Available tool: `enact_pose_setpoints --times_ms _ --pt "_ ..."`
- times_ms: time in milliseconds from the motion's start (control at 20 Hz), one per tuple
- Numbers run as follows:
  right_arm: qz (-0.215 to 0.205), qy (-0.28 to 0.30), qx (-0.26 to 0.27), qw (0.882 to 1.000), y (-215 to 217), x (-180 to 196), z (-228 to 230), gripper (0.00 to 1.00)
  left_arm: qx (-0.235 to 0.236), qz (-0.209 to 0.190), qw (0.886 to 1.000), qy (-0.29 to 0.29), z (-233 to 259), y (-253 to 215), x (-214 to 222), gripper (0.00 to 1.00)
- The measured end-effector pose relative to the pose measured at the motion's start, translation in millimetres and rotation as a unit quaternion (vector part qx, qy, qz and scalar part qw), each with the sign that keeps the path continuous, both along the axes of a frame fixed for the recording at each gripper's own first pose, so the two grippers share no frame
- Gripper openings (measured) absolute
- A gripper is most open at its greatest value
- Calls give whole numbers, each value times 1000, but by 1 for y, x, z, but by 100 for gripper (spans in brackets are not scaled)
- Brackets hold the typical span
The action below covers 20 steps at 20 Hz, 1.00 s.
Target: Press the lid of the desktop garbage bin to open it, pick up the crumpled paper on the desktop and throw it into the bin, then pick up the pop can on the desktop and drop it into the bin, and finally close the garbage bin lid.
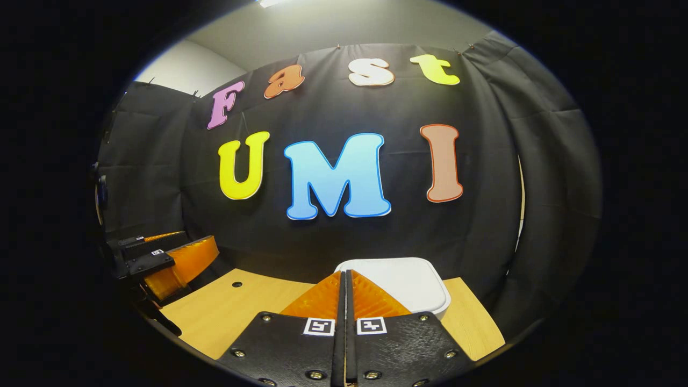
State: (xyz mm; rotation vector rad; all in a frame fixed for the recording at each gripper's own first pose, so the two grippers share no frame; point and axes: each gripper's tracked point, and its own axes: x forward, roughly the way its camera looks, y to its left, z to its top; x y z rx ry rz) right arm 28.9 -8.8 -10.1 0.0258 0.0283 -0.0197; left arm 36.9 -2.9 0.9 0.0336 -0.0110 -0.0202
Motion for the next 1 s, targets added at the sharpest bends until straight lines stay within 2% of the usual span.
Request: enact_pose_setpoints --times_ms 450,1000 --pt "-7 40 19 999 -9 12 -35 1 -5 -7 1000 8 -5 0 3 96" --pt "-45 71 25 996 -43 43 -70 1 -9 1 1000 18 -11 8 3 96"
